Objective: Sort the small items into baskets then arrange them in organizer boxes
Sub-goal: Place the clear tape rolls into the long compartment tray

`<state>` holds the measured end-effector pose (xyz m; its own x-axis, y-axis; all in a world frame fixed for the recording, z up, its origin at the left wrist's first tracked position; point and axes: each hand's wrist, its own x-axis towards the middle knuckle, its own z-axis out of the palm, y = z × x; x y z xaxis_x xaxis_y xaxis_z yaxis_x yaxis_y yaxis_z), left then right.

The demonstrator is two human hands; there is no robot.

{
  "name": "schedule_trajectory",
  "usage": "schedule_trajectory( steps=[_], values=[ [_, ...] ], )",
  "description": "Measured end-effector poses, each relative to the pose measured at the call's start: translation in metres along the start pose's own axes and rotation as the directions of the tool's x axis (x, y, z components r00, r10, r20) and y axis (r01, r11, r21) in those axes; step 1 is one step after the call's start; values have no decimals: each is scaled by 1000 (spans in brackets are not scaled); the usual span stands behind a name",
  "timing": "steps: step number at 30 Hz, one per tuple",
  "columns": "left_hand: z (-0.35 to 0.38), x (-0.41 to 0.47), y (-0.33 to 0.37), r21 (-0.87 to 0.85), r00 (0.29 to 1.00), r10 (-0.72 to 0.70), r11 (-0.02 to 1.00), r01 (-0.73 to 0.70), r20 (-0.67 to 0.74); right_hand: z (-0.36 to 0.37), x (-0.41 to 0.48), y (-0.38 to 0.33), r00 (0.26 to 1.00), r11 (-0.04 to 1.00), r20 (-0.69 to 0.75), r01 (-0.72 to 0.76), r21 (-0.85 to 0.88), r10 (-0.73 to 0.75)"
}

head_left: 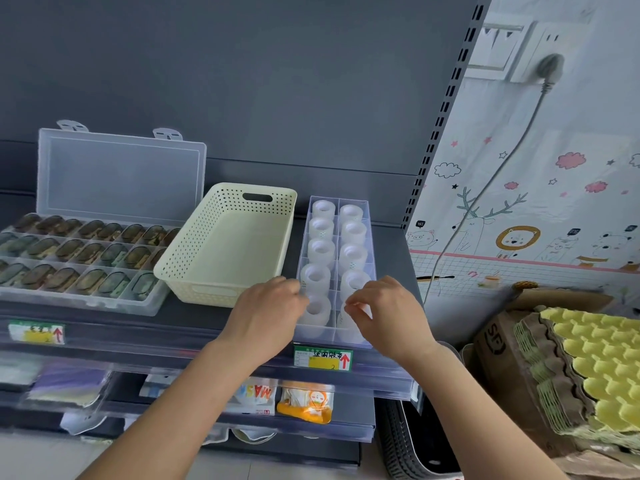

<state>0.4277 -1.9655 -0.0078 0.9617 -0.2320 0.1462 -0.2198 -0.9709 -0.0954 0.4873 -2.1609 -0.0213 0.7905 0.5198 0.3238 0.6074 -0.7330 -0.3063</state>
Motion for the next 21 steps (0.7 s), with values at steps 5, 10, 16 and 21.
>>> schedule_trajectory(
  steps=[5, 10, 16, 21],
  values=[
    [-5, -9, -27, -90, 971, -180, 982, 168, -156, 7, 25, -19, 994, 994, -18, 105, -33, -106],
    [-10, -21, -77, -39, 910, -384, 923, 383, -159, 20, 60, -50, 993, 993, 21, 118, -26, -117],
    [-1, -26, -130, -4, 829, -553, 832, 554, -79, 47, 98, -83, 995, 991, 89, -28, -127, 40],
    [7, -23, -157, -114, 796, -604, 790, 603, 27, 63, 112, -107, 958, 949, 112, -238, -207, 265]
  ],
)
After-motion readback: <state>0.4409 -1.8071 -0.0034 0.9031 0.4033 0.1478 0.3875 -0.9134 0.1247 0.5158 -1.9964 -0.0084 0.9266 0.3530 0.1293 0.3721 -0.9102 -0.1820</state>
